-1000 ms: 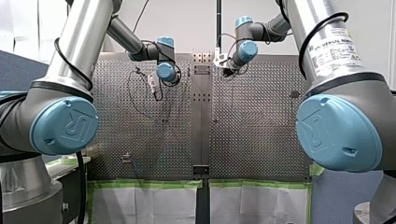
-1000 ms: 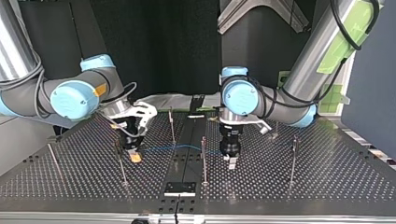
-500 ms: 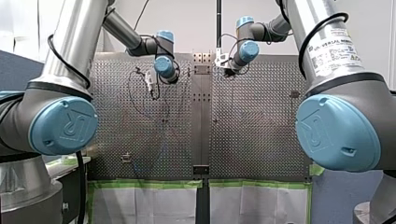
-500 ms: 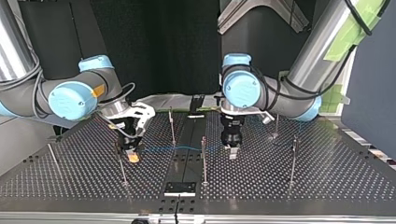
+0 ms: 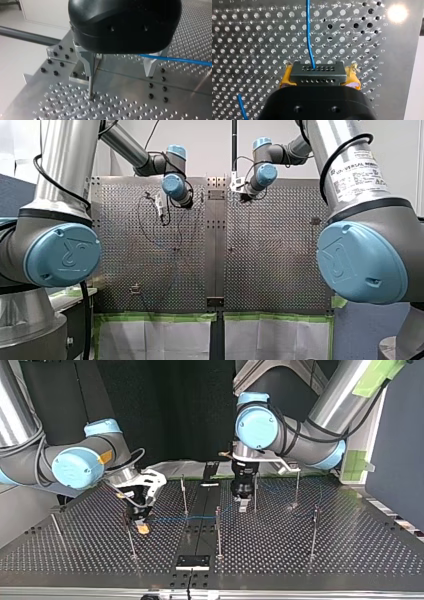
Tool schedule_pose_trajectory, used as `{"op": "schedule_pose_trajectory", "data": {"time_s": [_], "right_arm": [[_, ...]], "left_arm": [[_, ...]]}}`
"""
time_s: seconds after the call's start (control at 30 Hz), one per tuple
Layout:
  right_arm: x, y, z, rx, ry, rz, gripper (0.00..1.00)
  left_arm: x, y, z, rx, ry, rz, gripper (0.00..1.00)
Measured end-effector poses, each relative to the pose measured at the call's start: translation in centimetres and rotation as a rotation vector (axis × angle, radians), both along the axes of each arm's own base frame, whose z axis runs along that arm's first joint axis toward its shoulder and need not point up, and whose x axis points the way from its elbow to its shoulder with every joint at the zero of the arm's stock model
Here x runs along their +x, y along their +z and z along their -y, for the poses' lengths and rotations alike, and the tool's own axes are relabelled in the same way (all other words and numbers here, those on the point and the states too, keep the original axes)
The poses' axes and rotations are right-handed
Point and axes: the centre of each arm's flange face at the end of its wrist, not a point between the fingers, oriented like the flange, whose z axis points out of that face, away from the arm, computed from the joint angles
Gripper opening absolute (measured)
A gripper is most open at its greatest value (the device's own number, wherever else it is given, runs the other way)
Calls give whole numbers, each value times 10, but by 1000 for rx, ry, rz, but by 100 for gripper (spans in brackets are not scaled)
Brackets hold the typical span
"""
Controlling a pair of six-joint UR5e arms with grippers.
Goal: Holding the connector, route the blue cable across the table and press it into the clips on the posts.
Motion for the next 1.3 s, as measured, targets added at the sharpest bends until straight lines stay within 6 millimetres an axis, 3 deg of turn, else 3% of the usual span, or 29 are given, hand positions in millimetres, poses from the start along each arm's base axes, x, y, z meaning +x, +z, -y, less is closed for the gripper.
{"op": "schedule_pose_trajectory", "data": {"time_s": [0.23,0.77,1.3], "right_arm": [[2,0,-2,2,4,0,0],[2,0,-2,3,3,0,0],[1,-1,-1,6,1,4,0]], "left_arm": [[-26,11,3,2,-24,11,100],[-82,68,33,11,-104,132,100],[-90,64,97,90,-110,95,100]]}}
